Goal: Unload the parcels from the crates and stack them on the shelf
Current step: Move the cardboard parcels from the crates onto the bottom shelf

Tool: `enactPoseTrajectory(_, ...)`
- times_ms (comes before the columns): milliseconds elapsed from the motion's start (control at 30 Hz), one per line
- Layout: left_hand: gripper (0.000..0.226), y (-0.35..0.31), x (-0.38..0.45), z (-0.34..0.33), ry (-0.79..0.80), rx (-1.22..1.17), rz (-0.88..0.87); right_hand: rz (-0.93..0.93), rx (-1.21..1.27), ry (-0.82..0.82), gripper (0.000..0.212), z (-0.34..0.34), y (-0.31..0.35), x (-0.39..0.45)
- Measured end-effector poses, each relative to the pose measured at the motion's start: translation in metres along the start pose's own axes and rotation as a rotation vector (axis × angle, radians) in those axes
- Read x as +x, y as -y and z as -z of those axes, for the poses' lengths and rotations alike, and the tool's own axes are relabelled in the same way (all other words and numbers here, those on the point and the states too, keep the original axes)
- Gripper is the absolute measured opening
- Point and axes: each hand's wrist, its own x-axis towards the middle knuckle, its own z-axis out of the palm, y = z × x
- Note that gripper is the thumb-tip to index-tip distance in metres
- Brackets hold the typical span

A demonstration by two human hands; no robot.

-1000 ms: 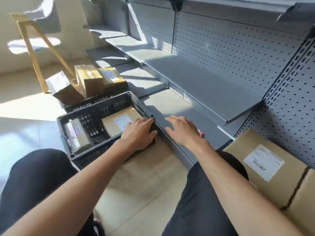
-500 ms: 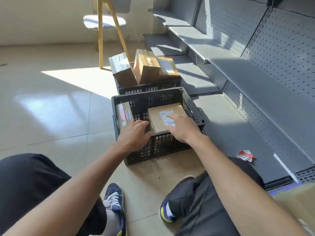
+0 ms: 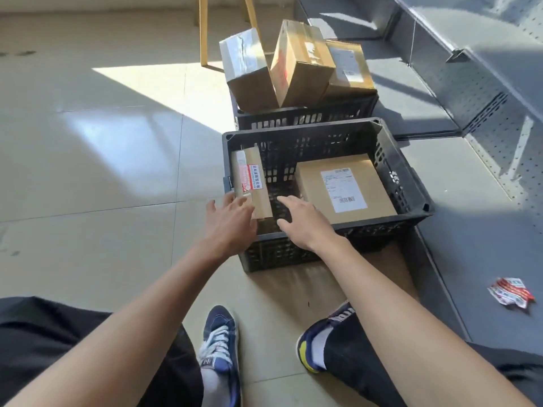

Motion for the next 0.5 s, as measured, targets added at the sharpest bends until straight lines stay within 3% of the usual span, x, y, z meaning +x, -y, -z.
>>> enactPoseTrajectory(200,0.036,0.027,0.021,-0.036,0.053,-0.05,0.018,0.044,-0.013,0.054,0.061,-0.035,0.01,0.047)
enactPoseTrajectory(500,0.038,0.044,0.023,-0.048,-0.042,-0.153,0.006,0.078,-0.038,0.014,0.051,-0.056,0.015,0.067)
